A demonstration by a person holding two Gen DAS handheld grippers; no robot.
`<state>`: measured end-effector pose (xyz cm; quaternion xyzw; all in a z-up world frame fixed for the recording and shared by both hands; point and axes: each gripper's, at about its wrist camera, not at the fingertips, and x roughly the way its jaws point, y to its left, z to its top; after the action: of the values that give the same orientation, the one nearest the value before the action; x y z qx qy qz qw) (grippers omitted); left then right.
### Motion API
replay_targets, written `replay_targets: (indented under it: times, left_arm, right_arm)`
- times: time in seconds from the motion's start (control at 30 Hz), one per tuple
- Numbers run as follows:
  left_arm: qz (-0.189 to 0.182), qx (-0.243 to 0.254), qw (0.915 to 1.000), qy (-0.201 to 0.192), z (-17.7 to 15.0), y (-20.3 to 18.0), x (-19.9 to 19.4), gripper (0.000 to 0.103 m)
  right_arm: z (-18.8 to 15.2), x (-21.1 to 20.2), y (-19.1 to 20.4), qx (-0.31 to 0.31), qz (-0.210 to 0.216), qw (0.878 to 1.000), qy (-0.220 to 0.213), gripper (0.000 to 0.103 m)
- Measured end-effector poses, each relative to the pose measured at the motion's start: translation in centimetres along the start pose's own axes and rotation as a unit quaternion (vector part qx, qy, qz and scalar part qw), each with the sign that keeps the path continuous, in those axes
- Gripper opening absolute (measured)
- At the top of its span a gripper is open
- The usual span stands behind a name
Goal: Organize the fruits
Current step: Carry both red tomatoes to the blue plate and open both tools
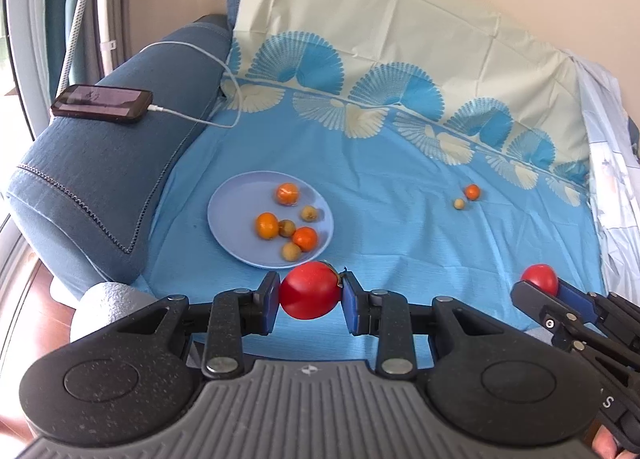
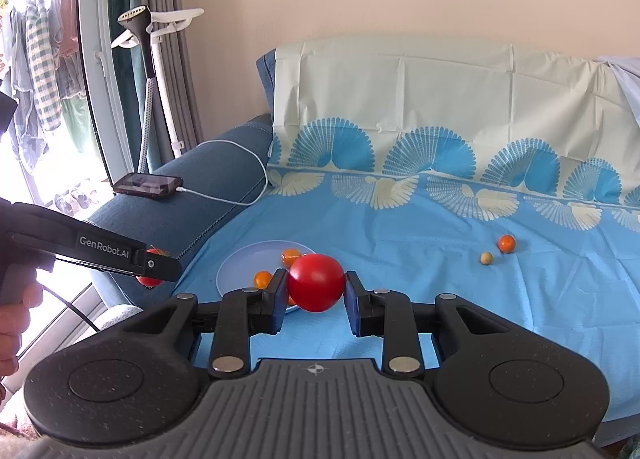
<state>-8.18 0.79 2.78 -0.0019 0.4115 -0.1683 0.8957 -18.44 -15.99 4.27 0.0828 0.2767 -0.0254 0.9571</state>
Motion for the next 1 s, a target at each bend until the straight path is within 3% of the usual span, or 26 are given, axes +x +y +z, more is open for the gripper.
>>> replay_targets:
  times: [0.17, 0.67, 1.0]
  left_arm:
    - [0.016, -0.024, 0.9993, 0.023, 1.2, 2.1, 2.5, 0.036]
    - [0.06, -0.055, 0.996, 0.037, 5.8, 6.4, 8.8, 0.036]
    - [0.088, -0.078, 0.99, 0.078, 8.0, 8.7, 16.7, 0.036]
  right_arm:
    - [0.3, 2.4, 0.3, -0.003, -0.004, 1.0, 0.022, 0.031]
    - [2.5, 11.0, 2.5, -0.012, 0.017, 0.997, 0.068, 0.031]
    - [2.8, 19.1, 4.3, -0.026, 0.024, 0.994, 0.101, 0.031]
